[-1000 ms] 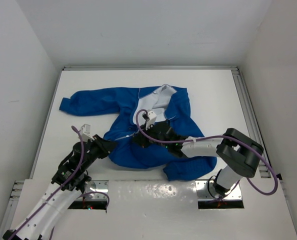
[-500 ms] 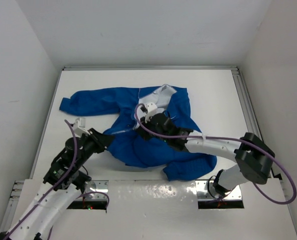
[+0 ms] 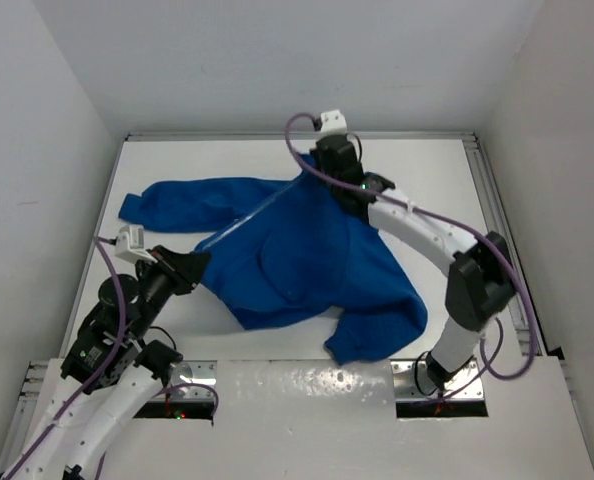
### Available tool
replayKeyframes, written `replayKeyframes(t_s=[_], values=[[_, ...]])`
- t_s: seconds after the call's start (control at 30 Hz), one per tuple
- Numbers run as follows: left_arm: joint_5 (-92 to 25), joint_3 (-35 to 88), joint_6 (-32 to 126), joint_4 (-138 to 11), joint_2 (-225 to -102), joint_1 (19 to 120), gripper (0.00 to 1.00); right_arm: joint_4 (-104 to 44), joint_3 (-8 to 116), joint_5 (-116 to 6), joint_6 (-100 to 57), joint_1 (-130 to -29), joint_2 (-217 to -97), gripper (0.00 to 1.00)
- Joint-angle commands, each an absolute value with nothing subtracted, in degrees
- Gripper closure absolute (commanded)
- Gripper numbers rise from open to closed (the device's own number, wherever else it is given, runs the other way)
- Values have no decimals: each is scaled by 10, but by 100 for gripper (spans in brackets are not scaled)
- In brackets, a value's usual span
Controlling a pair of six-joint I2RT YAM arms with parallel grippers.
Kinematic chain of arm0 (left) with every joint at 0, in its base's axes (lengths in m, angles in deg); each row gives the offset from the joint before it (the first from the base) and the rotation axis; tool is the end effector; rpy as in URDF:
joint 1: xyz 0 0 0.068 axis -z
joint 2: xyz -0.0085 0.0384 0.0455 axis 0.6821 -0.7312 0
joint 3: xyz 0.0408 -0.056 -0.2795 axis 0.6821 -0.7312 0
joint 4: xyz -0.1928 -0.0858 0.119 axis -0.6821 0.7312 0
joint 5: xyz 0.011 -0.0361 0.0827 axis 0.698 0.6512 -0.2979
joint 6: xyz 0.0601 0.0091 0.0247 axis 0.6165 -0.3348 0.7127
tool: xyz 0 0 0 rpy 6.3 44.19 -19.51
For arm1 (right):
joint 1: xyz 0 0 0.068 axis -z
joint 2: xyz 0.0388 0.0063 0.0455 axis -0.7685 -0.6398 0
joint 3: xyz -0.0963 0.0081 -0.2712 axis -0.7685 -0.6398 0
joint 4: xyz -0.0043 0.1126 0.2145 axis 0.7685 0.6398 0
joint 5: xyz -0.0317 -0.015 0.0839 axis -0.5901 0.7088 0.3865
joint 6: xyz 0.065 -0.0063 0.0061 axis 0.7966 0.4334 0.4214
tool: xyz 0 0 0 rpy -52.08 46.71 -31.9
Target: Zip up the jacket
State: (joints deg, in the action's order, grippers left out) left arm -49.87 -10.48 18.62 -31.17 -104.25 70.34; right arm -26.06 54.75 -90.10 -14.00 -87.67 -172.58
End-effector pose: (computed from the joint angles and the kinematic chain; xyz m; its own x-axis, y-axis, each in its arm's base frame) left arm 0.0615 -0.0236 0.2981 -0.3405 -0.5374 -0.7715 0.1465 0.7802 -0.6082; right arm 0.3263 0.2198 0.3203 -0.3705 -0.0100 -0.9288 -0.1223 0.9918 0.0381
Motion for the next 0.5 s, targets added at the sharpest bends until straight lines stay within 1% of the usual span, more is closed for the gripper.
replayKeyframes(t_s=[0.0,0.07,0.17,0.27,0.33,0.4,0.47], values=[[-556,-41,212,-297,-1011,703,100,-236,674,-1052,-194,-792,-1785,100],[-588,-18,220,-267,-997,703,100,-207,758,-1068,-176,-745,-1840,100],[-637,6,229,-215,-979,703,100,-152,826,-1091,-129,-691,-1877,100],[-686,29,232,-177,-971,703,100,-146,843,-1105,-93,-654,-1878,100],[-703,38,235,-156,-968,703,100,-115,862,-1098,-64,-635,-1877,100],[-714,38,242,-159,-961,703,100,-118,849,-1087,-50,-615,-1854,100],[-704,30,237,-158,-961,705,100,-142,809,-1083,-52,-605,-1831,100]])
